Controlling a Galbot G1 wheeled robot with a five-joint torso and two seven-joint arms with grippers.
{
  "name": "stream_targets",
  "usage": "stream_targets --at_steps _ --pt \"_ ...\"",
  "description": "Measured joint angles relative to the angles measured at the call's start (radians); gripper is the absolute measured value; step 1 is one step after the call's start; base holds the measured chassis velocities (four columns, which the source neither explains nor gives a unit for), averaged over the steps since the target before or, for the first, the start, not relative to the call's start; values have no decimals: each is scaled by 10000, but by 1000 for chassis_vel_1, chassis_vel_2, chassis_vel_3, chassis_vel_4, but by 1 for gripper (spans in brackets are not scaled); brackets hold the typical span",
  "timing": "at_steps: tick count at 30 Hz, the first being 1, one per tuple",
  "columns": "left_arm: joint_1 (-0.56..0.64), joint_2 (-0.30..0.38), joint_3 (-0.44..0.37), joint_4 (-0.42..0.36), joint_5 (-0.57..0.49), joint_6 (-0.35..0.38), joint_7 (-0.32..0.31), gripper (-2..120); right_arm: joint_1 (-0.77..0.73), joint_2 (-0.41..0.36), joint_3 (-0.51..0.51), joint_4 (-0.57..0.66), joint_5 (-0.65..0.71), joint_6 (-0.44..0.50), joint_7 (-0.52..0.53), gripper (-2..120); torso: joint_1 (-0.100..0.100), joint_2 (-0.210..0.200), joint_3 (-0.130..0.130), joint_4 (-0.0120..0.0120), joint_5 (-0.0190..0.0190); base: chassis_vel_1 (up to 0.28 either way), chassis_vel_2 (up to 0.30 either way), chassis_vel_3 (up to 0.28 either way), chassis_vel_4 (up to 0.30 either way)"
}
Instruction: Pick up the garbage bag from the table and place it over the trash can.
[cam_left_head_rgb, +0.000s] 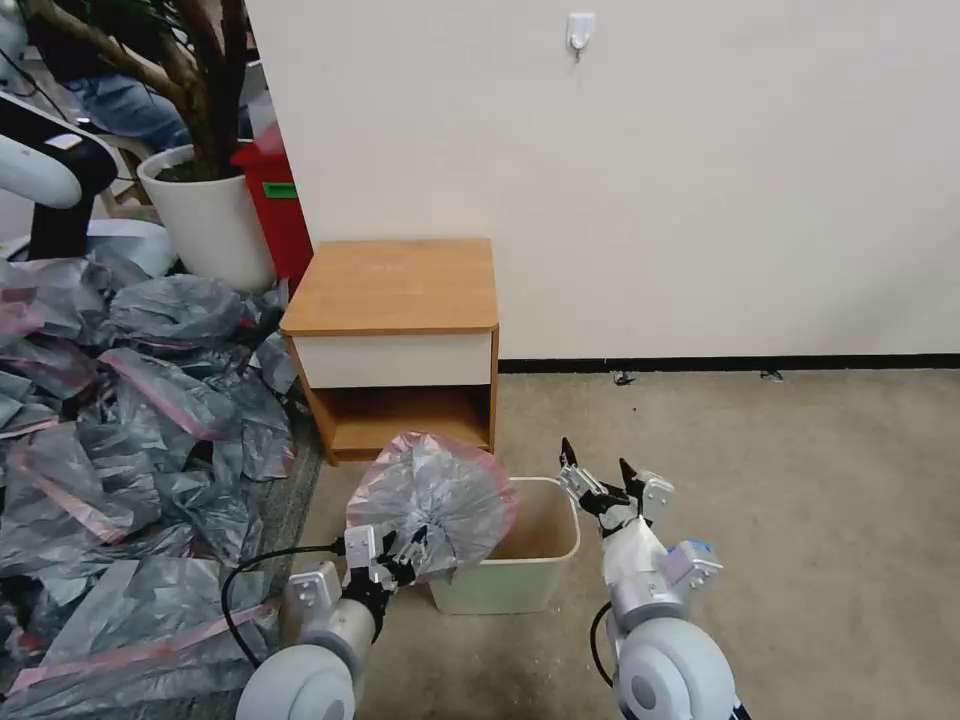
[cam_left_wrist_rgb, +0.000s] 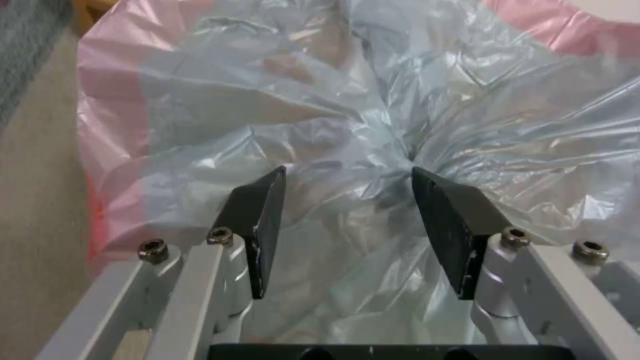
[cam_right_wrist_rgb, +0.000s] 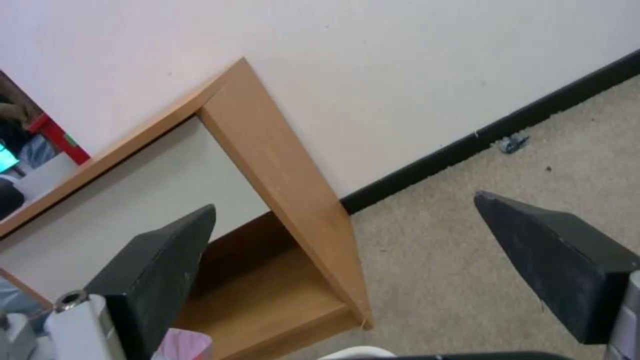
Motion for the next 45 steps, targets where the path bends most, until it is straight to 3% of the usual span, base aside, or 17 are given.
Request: stream_targets --at_steps 27,45 --pt "-1273 730 412 126 -2017 1324 -2091 51 71 37 113 -221 72 27 13 96 0 0 0 0 0 0 0 0 0" --pt "-2170 926 754 297 -3653 2045 -3744 42 159 48 219 -534 90 113 19 92 0 -1 0 0 0 0 0 0 0"
